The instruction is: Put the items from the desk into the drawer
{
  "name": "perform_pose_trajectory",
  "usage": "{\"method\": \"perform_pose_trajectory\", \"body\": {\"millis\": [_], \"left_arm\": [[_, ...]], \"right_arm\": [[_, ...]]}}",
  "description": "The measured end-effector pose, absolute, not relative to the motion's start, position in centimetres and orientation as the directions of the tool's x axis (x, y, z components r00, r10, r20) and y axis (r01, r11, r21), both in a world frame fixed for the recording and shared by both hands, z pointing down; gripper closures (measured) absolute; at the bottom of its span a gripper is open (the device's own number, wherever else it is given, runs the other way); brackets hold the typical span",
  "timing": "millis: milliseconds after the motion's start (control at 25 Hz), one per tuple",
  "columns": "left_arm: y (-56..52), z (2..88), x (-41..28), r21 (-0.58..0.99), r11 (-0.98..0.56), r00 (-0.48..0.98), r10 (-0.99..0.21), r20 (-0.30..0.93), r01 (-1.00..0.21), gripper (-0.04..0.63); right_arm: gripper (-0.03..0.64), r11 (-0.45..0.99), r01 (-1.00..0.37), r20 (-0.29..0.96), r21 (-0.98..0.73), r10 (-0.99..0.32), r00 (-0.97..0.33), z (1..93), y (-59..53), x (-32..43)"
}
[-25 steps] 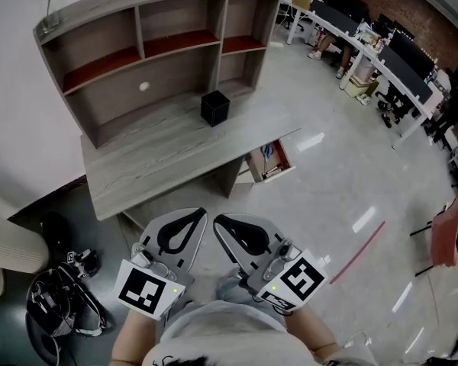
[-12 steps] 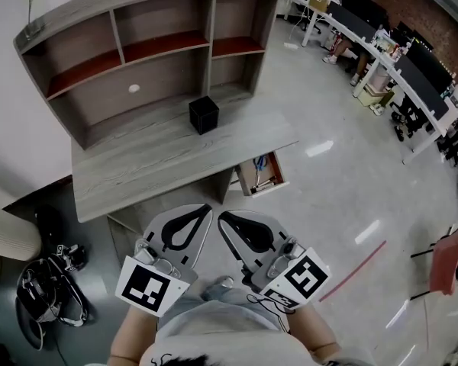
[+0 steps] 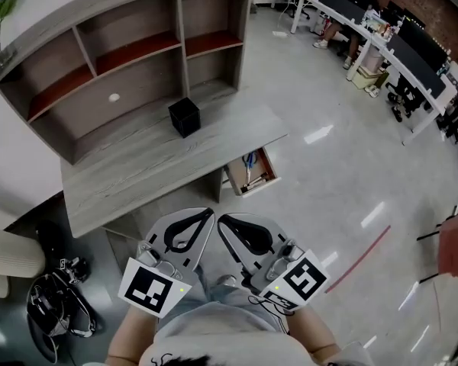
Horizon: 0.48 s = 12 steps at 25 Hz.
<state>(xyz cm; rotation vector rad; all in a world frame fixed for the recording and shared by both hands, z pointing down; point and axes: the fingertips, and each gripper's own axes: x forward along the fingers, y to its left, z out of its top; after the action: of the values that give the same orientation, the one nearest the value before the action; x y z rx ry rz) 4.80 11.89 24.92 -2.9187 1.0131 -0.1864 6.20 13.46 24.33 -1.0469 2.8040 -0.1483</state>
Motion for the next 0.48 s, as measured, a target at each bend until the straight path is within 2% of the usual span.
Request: {"method": "perform_pose_trajectory", "body": {"millis": [480], "left_arm": [[6.1,24.9,5.5,-0.043,-0.841,0.837,-0.541,0.08,-0.539,0.586]], "right_arm": [[0.603,0.677,-0.725,-0.074,-0.13,-0.736,-0.673,24.0,8.1,6.8]]}}
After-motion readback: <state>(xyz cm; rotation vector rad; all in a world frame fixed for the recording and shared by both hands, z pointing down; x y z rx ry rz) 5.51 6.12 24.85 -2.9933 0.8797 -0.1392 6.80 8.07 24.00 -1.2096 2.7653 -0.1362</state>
